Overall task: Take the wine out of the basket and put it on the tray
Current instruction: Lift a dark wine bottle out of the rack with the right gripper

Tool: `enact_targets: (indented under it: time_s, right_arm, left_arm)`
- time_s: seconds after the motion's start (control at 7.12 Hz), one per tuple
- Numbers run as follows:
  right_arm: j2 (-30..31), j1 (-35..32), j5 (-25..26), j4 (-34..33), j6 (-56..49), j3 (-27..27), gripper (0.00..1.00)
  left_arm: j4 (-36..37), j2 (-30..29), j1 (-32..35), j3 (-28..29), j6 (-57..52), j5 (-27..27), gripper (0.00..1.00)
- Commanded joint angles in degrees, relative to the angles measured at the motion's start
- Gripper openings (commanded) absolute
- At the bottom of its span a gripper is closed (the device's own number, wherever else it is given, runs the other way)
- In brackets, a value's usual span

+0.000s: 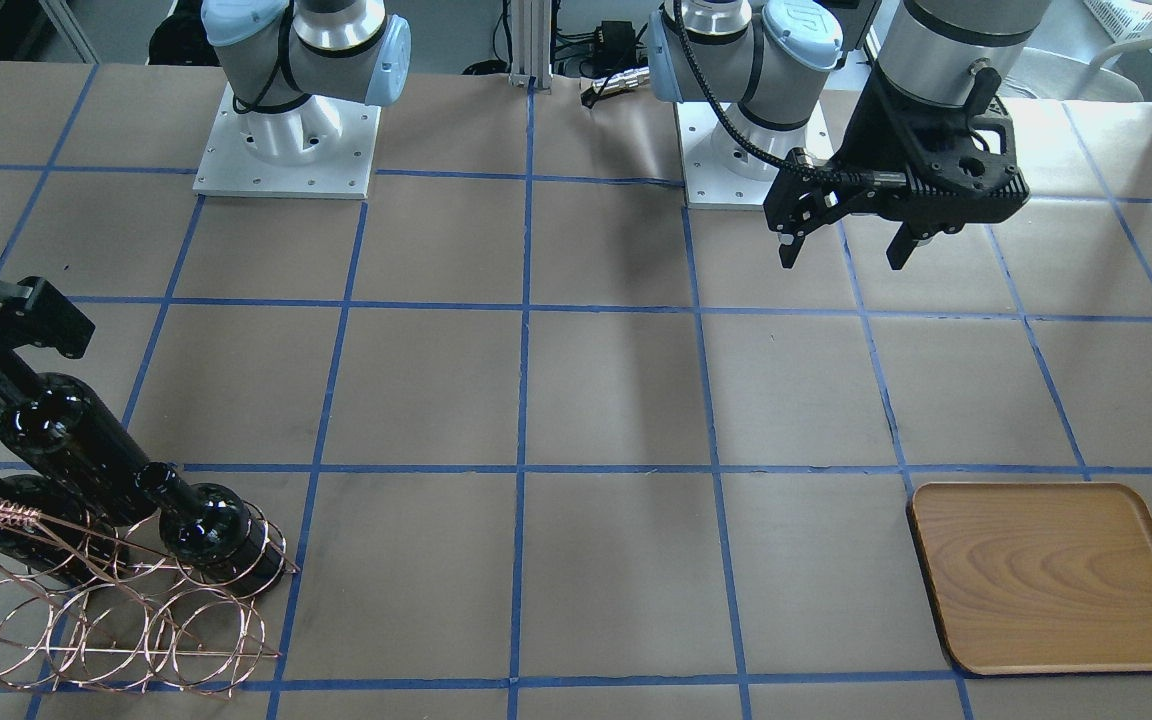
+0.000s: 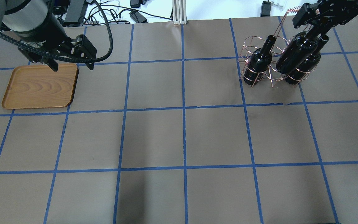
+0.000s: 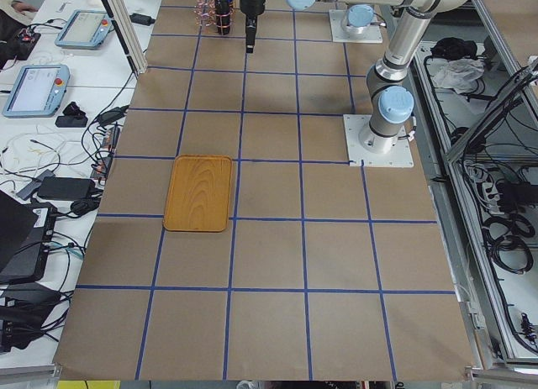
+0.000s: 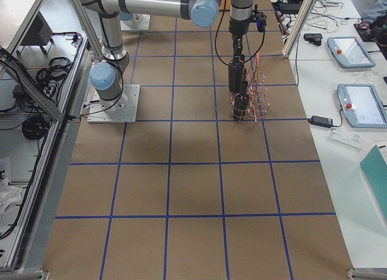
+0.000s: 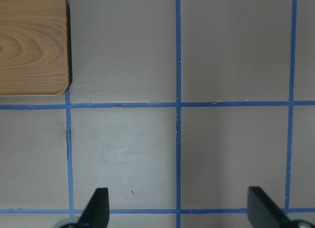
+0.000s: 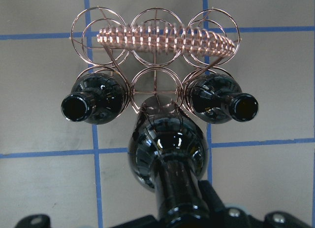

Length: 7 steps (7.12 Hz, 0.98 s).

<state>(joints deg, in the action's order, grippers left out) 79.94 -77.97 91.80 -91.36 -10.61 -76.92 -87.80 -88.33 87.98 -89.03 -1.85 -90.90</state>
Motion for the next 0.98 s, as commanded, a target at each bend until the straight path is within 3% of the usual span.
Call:
enact_targets:
  time_s: [0.0, 0.84]
  right_arm:
    - [1.3, -0.4, 0.0, 4.5, 0.5, 0.2, 0.14]
    - [1.6, -13.2, -0.7, 5.8, 17.5, -4.8, 0.07]
  left_arm:
    - [0.0, 0.0, 0.0, 0.0, 0.0, 0.0, 1.0]
    - [0.0, 0.0, 0.0, 0.0, 0.0, -0.3, 1.0]
